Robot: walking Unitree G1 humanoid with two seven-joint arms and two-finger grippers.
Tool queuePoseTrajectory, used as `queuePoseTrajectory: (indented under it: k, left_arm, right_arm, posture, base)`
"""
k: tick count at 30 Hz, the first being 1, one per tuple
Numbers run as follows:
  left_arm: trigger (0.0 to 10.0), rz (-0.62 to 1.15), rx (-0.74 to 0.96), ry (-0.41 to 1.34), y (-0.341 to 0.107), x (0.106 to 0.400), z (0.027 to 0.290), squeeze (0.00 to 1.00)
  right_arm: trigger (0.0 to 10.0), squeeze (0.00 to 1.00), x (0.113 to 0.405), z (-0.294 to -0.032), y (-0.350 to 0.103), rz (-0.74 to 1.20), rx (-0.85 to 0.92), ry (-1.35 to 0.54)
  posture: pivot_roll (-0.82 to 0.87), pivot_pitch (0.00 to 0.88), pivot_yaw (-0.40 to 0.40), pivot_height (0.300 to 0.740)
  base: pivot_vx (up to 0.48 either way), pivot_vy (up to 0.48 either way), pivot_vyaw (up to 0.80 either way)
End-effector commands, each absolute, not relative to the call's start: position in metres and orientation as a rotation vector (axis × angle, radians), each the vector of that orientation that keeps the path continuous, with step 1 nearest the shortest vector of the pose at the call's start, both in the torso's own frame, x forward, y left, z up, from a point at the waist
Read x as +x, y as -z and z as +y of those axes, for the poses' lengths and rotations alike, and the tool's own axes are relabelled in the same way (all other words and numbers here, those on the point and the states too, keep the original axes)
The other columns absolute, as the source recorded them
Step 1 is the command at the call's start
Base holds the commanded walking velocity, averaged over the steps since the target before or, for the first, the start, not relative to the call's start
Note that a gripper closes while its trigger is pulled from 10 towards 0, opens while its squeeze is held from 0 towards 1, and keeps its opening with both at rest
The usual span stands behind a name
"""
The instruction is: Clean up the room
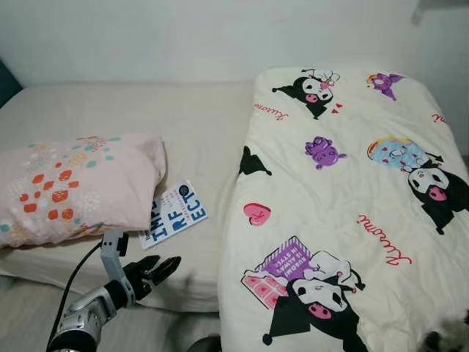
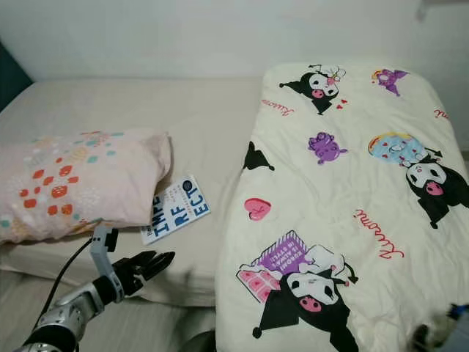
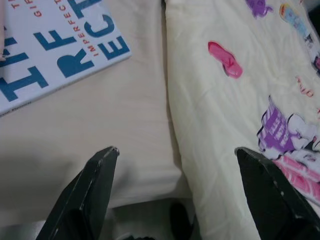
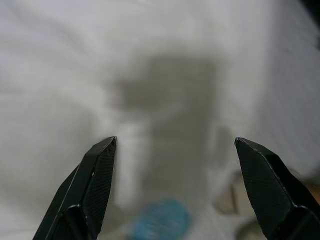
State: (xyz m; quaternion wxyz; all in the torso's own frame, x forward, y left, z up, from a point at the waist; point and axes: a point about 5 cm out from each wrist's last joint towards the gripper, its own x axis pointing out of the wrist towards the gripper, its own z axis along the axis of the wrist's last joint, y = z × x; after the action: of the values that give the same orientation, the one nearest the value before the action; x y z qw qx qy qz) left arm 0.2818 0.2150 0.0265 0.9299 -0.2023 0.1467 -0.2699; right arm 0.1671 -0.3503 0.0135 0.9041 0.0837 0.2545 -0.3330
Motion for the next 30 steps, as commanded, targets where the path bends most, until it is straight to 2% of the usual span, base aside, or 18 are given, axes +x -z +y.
queuePoseTrajectory:
  k: [1,6,10,11,16,17,30]
  left_arm:
    - [10.0,0.329,-0.404,0.508,-0.018,0.273,0.222,0.00]
    - [10.0,0.334,-0.396,0.513,-0.014,0.271,0.216,0.00]
    - [10.0,0.337,-0.389,0.516,-0.012,0.270,0.214,0.00]
    - [10.0,0.342,-0.386,0.520,-0.011,0.269,0.212,0.00]
    - [10.0,0.362,-0.357,0.548,-0.006,0.265,0.209,0.00]
    - [10.0,0.362,-0.355,0.545,-0.006,0.264,0.210,0.00]
    - [10.0,0.352,-0.339,0.536,-0.007,0.265,0.214,0.00]
  right_arm:
    - [10.0,0.00,0.172,-0.338,-0.006,0.513,0.205,0.610]
    - [10.0,0.00,0.190,-0.320,-0.001,0.543,0.172,0.506]
    - [10.0,0.00,0.193,-0.320,0.002,0.587,0.115,0.498]
    - [10.0,0.00,0.191,-0.322,0.006,0.653,0.021,0.496]
    - [10.0,0.00,0.186,-0.330,0.012,0.700,0.025,0.548]
    - [0.0,0.00,0.186,-0.332,0.011,0.698,0.019,0.560]
    - [0.0,0.00,0.194,-0.349,-0.006,0.618,-0.036,0.603]
  posture:
    - [-0.12,0.207,0.150,0.626]
    - [-0.12,0.207,0.152,0.626]
    - [-0.12,0.209,0.155,0.626]
    - [-0.12,0.209,0.153,0.626]
    - [-0.12,0.211,0.154,0.626]
    - [-0.11,0.212,0.153,0.626]
    - [-0.12,0.207,0.149,0.626]
  base:
    - [0.000,0.000,0.00]
    - [0.000,0.000,0.00]
    - [0.000,0.000,0.00]
    - [0.000,0.000,0.00]
    - [0.000,0.000,0.00]
    - [0.000,0.000,0.00]
    - [0.000,0.000,0.00]
